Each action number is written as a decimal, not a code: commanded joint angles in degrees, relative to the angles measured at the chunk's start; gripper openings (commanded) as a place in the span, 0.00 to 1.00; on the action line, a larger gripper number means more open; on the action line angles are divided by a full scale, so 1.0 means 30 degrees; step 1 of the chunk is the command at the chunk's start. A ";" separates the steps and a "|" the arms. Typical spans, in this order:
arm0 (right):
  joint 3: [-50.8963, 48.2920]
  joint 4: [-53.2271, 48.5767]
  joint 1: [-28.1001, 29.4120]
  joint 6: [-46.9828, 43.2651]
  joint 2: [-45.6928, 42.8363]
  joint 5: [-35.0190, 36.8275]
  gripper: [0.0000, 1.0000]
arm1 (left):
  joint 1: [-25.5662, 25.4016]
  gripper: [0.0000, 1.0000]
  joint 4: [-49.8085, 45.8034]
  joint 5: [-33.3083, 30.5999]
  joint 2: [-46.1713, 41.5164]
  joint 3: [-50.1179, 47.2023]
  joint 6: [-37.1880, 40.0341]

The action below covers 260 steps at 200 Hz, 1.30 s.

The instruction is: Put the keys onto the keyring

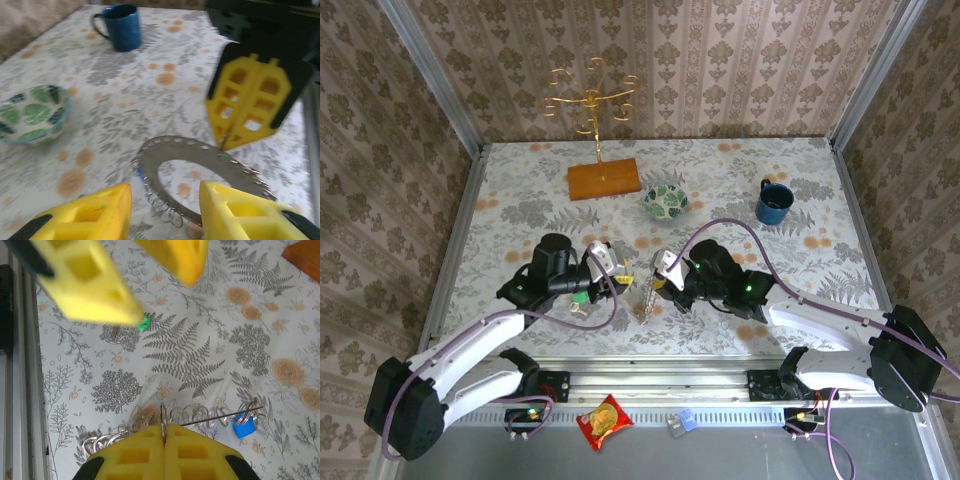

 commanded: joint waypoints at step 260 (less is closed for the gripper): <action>-0.0657 0.0719 -0.0438 -0.1171 -0.2106 0.0749 0.39 | -0.1505 0.00 0.3287 -0.0286 0.1152 -0.0097 -0.3533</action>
